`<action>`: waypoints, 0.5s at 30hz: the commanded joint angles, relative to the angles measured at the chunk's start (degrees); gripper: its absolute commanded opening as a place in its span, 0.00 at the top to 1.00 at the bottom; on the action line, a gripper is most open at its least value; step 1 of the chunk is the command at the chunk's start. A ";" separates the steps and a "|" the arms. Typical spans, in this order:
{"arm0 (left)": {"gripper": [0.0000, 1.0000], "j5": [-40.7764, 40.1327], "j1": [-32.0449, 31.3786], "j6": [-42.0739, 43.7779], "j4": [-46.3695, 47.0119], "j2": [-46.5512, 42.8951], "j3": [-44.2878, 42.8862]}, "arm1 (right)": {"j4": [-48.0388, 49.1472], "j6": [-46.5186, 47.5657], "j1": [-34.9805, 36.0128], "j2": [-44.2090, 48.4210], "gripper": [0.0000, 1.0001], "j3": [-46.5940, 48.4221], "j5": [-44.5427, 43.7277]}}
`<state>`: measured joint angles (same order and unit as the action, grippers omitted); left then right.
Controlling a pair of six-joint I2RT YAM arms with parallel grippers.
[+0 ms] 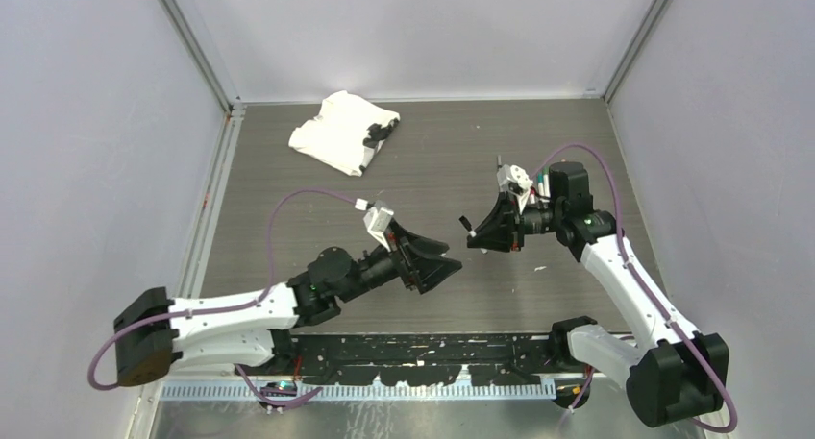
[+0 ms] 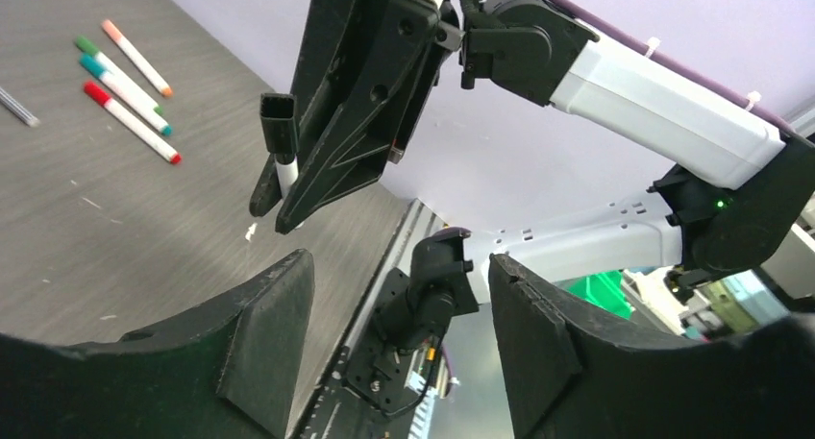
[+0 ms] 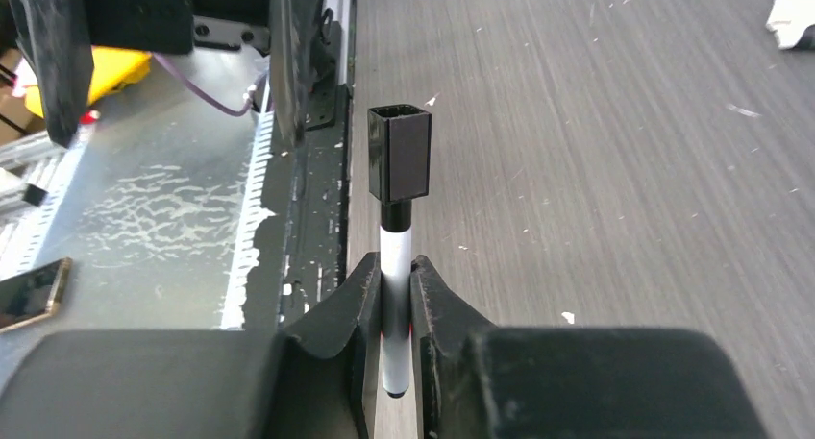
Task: Insert the pens into the pen caps
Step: Press the pen cap onto the pen.
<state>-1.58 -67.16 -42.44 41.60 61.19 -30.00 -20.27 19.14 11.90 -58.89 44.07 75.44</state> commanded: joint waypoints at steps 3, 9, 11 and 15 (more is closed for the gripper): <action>0.29 -0.87 -0.17 11.00 -10.05 -11.68 3.89 | -16.39 19.35 -0.33 0.65 0.99 6.25 -2.23; 0.26 -2.25 -0.08 13.48 -9.09 -16.83 8.70 | -18.57 21.69 -1.10 1.33 0.99 6.64 -2.11; 0.25 -3.14 -0.08 13.77 -7.65 -17.18 10.39 | -18.65 22.00 -1.46 1.23 0.99 6.56 -2.05; 0.22 -6.45 -0.08 13.96 -6.25 -17.71 13.19 | -18.32 22.48 -2.33 0.66 0.99 6.15 -3.11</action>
<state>-3.90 -67.22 -30.74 33.12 44.62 -18.61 -38.06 38.98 10.41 -58.85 48.75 72.97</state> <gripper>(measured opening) 0.767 0.201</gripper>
